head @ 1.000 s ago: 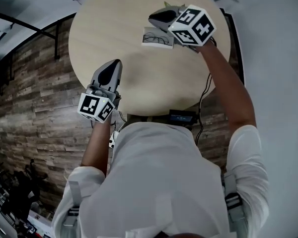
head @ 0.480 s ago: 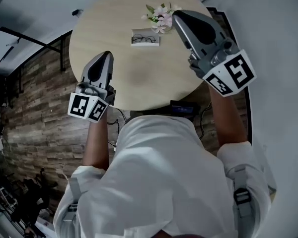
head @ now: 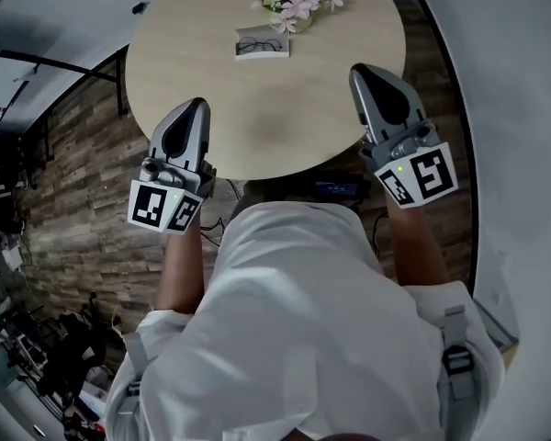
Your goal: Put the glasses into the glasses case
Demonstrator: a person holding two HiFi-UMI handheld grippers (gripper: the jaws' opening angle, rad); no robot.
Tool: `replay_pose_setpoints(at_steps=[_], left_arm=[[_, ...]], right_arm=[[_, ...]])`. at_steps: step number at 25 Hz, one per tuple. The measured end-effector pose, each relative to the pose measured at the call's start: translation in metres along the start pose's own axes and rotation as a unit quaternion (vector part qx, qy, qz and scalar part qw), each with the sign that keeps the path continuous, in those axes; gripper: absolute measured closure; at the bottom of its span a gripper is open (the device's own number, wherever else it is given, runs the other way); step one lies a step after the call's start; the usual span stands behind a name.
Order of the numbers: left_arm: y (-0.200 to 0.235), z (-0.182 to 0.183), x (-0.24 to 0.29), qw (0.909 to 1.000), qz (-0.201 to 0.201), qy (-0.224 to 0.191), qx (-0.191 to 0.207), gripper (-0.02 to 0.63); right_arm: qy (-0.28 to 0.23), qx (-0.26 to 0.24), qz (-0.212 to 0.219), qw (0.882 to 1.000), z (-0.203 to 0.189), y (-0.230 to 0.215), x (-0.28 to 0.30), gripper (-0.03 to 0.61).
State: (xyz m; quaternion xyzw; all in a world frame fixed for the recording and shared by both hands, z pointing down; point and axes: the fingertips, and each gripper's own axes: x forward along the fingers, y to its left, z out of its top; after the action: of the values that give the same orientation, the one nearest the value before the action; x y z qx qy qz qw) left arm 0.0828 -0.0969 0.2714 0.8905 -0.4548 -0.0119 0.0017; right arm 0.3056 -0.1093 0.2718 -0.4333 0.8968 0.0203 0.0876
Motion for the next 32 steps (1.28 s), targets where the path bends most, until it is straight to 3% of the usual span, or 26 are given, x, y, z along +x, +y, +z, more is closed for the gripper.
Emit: replay_pose_setpoints(at_steps=[8, 21, 32], left_arm=[[-0.006, -0.017, -0.009, 1.0, 0.006, 0.002, -0.003, 0.601], [0.036, -0.041, -0.024, 0.9981, 0.004, 0.001, -0.061, 0.601], [0.064, -0.056, -0.035, 0.9985, -0.001, 0.008, -0.054, 0.609]], right_arm=[[0.02, 0.0, -0.019, 1.0, -0.03, 0.012, -0.011, 0.554], [0.054, -0.006, -0.054, 0.997, -0.041, 0.034, 0.004, 0.554], [0.076, -0.004, -0.071, 0.995, -0.057, 0.056, 0.016, 0.554]])
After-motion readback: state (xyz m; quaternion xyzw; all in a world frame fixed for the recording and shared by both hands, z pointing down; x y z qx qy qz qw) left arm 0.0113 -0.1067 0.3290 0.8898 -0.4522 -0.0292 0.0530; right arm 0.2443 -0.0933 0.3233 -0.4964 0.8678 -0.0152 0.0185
